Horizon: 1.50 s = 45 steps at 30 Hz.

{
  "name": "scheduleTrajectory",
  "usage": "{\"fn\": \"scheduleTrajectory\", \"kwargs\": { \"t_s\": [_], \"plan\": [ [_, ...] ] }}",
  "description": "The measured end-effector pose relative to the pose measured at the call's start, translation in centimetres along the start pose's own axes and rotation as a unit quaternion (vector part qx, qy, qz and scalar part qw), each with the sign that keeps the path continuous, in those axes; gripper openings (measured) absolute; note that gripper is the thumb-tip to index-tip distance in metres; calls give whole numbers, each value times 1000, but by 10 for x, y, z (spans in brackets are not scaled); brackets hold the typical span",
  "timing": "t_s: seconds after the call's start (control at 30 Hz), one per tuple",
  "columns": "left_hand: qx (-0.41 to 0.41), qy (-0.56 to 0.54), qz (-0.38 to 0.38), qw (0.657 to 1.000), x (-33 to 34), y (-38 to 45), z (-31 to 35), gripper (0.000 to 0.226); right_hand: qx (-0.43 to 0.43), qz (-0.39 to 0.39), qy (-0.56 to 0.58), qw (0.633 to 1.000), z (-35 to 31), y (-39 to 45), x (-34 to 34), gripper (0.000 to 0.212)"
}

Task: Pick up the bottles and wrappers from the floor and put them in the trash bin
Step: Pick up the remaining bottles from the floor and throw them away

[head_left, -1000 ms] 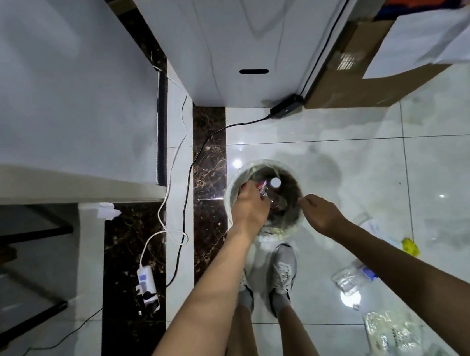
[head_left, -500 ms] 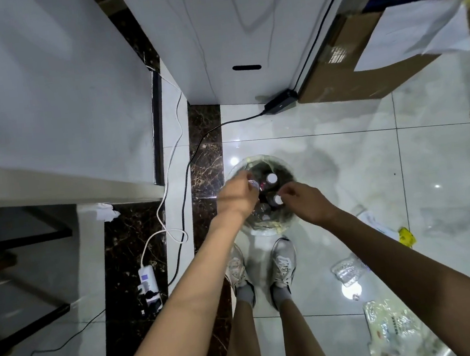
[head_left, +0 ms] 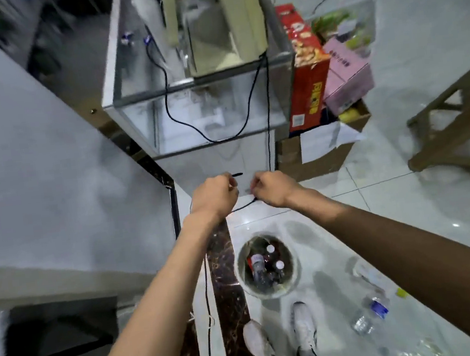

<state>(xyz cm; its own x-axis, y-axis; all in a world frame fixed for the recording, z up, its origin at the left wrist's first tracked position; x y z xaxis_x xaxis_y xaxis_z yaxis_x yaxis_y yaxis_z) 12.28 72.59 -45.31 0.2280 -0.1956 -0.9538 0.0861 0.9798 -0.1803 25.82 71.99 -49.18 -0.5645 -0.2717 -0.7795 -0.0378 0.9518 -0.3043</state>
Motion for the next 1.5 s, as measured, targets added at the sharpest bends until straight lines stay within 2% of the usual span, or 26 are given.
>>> {"fn": "scheduleTrajectory", "kwargs": {
  "t_s": [0.17,0.3,0.43,0.6,0.83,1.0,1.17,1.5],
  "plan": [
    [92,21,25,995,-73,-17,86,26,48,78,3,996,1,-58,-102,27],
    [195,31,38,980,-96,-45,170,23,112,147,-2,983,31,-125,-163,30],
    [314,24,33,948,-100,-100,256,26,196,232,-8,953,72,-227,-211,35],
    [442,-10,7,897,-88,-206,341,24,311,294,-2,904,129,-389,-227,31],
    [569,-17,-16,822,-75,-369,422,23,444,320,29,837,174,-586,-200,31],
    [611,-36,-49,789,-59,-457,471,26,480,355,45,801,195,-675,-183,33],
    [637,-33,-63,768,-34,-520,502,30,500,354,60,788,223,-739,-165,30],
    [637,2,-80,767,10,-552,546,33,504,332,92,792,293,-788,-149,29]
  ]
}}
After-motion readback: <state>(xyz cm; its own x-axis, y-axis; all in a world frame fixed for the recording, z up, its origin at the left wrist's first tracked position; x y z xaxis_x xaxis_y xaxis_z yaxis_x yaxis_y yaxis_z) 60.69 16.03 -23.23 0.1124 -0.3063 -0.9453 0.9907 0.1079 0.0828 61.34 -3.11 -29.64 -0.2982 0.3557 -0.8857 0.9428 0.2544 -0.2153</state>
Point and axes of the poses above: each hand's wrist, its own y-axis towards the middle knuckle, its own x-axis out of the palm, z = x × y, the point moved 8 cm from there along y, towards the middle knuckle, and after that the axes turned 10 degrees about z, right-handed, at the moved point
